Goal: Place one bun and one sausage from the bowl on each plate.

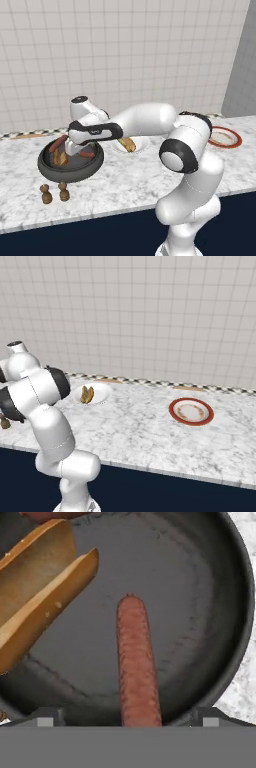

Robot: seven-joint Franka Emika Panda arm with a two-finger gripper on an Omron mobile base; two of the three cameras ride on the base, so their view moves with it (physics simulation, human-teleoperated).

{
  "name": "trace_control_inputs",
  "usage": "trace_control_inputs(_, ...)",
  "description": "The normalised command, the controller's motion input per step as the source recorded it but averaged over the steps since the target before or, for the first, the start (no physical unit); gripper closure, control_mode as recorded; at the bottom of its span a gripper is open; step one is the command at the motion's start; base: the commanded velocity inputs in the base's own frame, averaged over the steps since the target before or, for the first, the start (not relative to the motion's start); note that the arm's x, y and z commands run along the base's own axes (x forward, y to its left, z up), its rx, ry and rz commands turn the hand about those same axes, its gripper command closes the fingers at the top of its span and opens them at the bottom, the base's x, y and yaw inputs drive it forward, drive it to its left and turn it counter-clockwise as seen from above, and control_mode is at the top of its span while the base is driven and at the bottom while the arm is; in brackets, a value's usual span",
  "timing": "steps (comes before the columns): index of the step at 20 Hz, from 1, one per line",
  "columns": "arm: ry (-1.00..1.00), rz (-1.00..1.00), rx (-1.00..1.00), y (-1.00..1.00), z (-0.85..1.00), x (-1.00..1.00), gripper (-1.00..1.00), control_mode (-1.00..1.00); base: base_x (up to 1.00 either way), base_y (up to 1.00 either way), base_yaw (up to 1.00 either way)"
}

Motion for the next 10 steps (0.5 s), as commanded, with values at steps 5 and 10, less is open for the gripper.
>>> trace_control_inputs(5, 0.00, 0.00, -0.02, 0.01, -0.51, 0.14, -1.00, -1.00, 0.00, 0.00, 0.00)
trace_control_inputs(10, 0.00, 0.00, -0.02, 0.00, -0.35, 0.00, -1.00, -1.00, 0.00, 0.00, 0.00)
